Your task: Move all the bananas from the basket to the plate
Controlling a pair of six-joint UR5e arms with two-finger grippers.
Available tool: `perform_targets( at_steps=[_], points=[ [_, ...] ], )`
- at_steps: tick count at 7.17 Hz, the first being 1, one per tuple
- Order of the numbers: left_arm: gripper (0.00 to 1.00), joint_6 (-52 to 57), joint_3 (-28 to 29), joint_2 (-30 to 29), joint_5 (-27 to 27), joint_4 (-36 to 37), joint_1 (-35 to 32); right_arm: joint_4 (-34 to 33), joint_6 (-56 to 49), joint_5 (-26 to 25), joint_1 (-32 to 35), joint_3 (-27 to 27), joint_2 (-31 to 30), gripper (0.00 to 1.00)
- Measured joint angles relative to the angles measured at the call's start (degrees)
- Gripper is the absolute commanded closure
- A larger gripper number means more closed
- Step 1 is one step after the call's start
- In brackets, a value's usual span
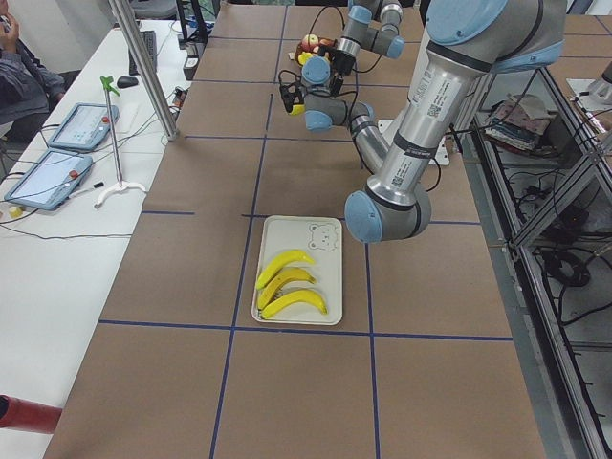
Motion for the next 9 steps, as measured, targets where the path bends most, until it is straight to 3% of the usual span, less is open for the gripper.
perform_targets(
  at_steps=[3,4,6,7,8,9],
  points=[
    [0.50,-0.08,-0.04,-0.21,0.01,0.00,0.00,0.00,0.00,-0.50,-0.37,-0.01,0.00,0.80],
    [0.60,-0.11,-0.07,-0.36,0.01,0.00,-0.01,0.00,-0.03,-0.55,-0.60,-0.04,-0.01,0.79],
    [0.93,-1.15,-0.08,-0.57,0.00,0.00,0.00,0.00,-0.08,-0.60,-0.96,-0.05,-0.07,0.72],
    [1.00,-1.83,-0.08,-0.70,0.00,0.00,0.00,-0.01,-0.07,-0.59,-1.01,-0.05,-0.07,0.58],
    [1.00,-2.14,-0.08,-0.73,0.00,0.00,-0.02,0.00,-0.03,-0.57,-1.05,-0.04,-0.03,0.03],
    [1.00,-2.24,-0.09,-0.73,0.00,-0.01,-0.05,-0.02,0.02,-0.54,-1.05,0.00,0.00,0.01]
  ],
)
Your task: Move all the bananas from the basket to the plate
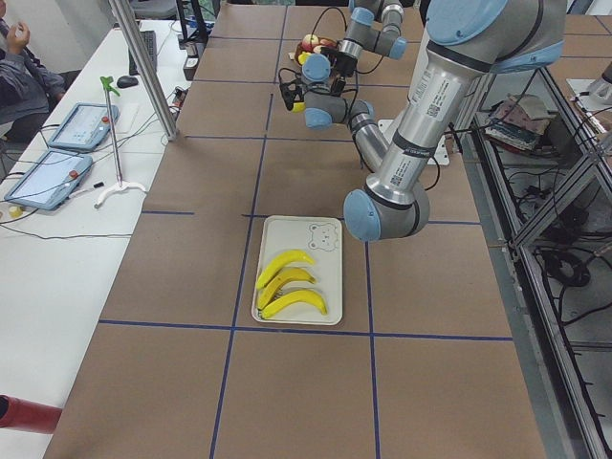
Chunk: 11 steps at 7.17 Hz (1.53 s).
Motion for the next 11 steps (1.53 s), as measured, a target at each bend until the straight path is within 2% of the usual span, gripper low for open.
perform_targets(
  at_steps=[5,8,9,11],
  points=[
    [1.00,-0.10,-0.29,0.24,0.00,0.01,-0.25,-0.15,0.33,0.12,0.42,0.35,0.05,0.01],
    [1.00,0.11,-0.74,1.02,0.02,0.23,-0.58,-1.26,0.22,1.92,1.75,0.42,-0.53,0.01],
    [1.00,0.12,-0.72,1.47,0.11,0.51,-0.68,-3.28,0.16,4.03,2.80,0.99,-0.76,0.01],
    [1.00,0.15,-0.37,1.90,0.24,3.13,-1.32,-12.85,-0.09,7.73,4.49,5.63,-0.85,0.01]
  ],
)
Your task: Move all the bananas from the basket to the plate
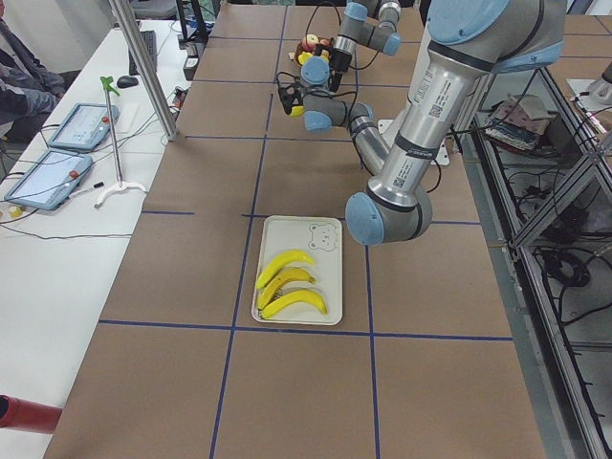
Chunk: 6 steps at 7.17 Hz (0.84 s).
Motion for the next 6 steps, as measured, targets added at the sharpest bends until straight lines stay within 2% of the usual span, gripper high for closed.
perform_targets(
  at_steps=[3,6],
  points=[
    [1.00,0.30,-0.96,0.48,1.05,11.18,-2.18,-13.33,-0.29,3.88,2.05,5.83,-0.03,0.01],
    [1.00,0.83,-4.59,2.42,1.76,24.38,-4.67,-22.91,-2.86,9.11,7.37,6.56,-0.32,0.01]
  ],
)
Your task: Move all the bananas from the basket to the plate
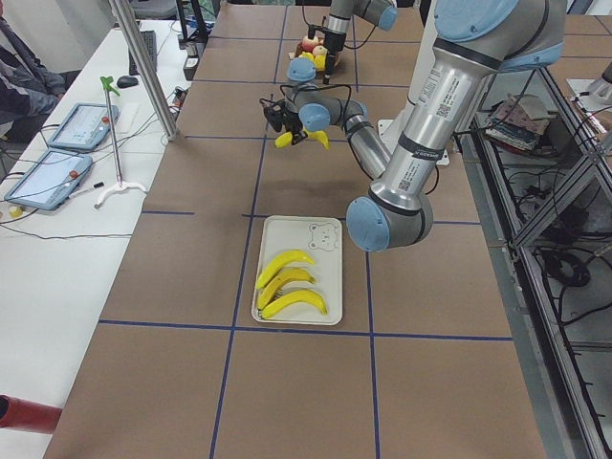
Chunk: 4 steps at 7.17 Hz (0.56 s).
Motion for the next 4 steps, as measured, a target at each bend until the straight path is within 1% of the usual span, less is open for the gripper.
perform_targets(
  at_steps=[2,4],
  points=[
    [1.00,0.38,-1.63,1.76,0.02,3.32,-1.22,-3.51,-4.63,5.77,5.21,0.05,-1.28,0.01],
    [1.00,4.39,-3.19,4.05,0.00,6.47,-2.45,-6.89,-12.02,9.16,9.70,0.03,-3.33,0.01]
  ],
)
